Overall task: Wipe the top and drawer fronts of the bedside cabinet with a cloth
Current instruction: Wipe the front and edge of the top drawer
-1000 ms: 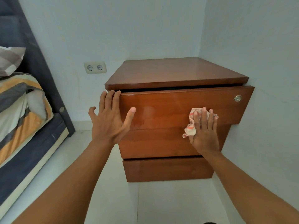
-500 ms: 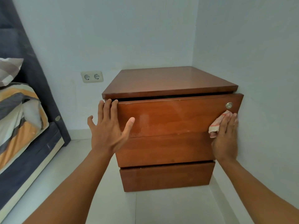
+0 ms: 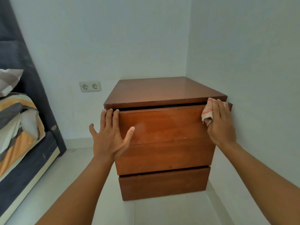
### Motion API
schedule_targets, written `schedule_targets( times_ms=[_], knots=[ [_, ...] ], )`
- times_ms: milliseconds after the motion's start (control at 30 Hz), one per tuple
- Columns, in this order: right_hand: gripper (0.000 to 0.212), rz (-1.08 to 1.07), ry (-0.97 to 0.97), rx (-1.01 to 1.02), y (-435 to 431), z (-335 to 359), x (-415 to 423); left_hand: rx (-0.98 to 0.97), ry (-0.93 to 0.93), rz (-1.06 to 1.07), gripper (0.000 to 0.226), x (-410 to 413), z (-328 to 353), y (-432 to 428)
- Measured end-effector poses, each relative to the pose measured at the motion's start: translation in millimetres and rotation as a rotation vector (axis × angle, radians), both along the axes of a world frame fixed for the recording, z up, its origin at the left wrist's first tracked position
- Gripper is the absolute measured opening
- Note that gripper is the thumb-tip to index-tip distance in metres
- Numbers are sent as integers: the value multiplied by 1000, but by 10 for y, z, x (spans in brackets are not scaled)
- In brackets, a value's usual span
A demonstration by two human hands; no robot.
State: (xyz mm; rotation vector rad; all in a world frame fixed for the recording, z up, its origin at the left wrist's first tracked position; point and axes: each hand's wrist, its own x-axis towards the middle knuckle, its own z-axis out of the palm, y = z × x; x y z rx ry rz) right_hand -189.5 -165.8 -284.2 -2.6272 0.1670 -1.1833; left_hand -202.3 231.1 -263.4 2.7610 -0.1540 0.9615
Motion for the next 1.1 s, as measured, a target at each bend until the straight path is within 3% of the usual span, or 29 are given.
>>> schedule_targets(
  times_ms=[267,367,433,533,633,800,1100],
  knots=[
    [61,-111,165,94,-75,356,-114,63,28,3,92,-44,88,69],
    [52,-96,5,142,149,648,-176,51,22,5,93,-57,79,50],
    [57,65,-100,4,373,707,-226,35,28,6,94,-55,59,19],
    [66,207,42,-244,623,471,-178,35,17,7,95,-35,28,12],
    [63,151,45,-143,600,293,-100,38,-2,-7,94,-15,17,55],
    [53,32,52,-146,244,366,-78,43,1,-9,93,4,23,77],
    [63,-163,351,-26,-47,471,-224,37,34,-17,95,0,37,84]
  ],
)
